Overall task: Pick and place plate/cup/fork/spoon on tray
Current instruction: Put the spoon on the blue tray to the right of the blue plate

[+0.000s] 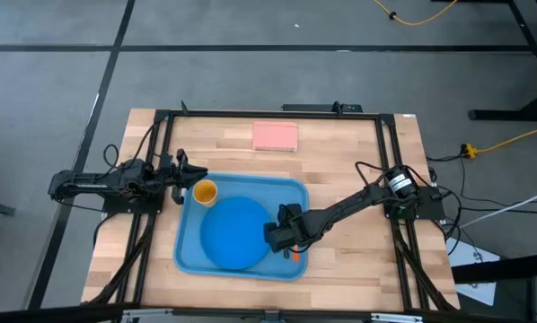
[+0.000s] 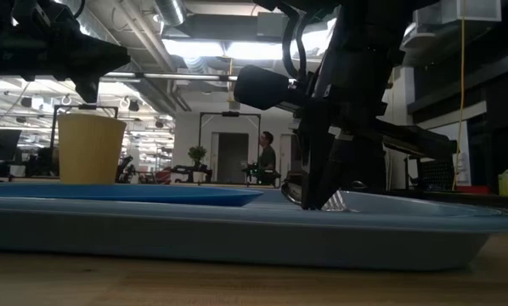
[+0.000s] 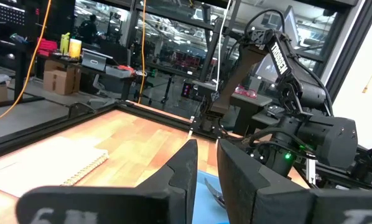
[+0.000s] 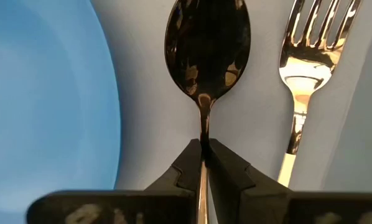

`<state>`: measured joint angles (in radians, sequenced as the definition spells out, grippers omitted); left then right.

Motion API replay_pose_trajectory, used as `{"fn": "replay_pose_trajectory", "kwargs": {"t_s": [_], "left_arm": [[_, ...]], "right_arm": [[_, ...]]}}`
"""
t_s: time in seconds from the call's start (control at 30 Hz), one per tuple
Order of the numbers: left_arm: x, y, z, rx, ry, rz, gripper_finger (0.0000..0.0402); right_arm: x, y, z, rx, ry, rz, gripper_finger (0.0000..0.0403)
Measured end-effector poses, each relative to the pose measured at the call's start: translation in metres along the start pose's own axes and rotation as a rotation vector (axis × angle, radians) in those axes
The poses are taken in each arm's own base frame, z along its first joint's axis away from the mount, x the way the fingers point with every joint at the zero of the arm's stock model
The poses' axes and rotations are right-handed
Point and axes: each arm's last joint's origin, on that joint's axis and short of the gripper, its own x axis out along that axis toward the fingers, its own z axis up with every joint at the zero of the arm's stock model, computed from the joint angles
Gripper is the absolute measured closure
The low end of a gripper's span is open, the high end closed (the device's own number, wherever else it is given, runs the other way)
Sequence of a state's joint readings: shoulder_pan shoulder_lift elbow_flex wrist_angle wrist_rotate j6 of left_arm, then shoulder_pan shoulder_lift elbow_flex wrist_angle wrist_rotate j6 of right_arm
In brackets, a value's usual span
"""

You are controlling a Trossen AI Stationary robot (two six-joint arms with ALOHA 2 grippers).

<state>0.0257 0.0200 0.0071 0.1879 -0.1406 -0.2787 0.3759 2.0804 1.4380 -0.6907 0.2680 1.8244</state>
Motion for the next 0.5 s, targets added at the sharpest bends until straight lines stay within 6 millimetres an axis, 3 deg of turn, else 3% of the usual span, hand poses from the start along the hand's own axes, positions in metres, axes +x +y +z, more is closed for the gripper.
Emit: {"fn": "replay_pose_trajectory", "kwargs": {"t_s": [0.5], "left_arm": [[0.0000,0.0000,-0.0001,0.000,0.001,0.000,0.0347]], "right_arm": [[0.0000,-0.0001,-0.0002,0.061,0.007,-0.003,0.0376]]}}
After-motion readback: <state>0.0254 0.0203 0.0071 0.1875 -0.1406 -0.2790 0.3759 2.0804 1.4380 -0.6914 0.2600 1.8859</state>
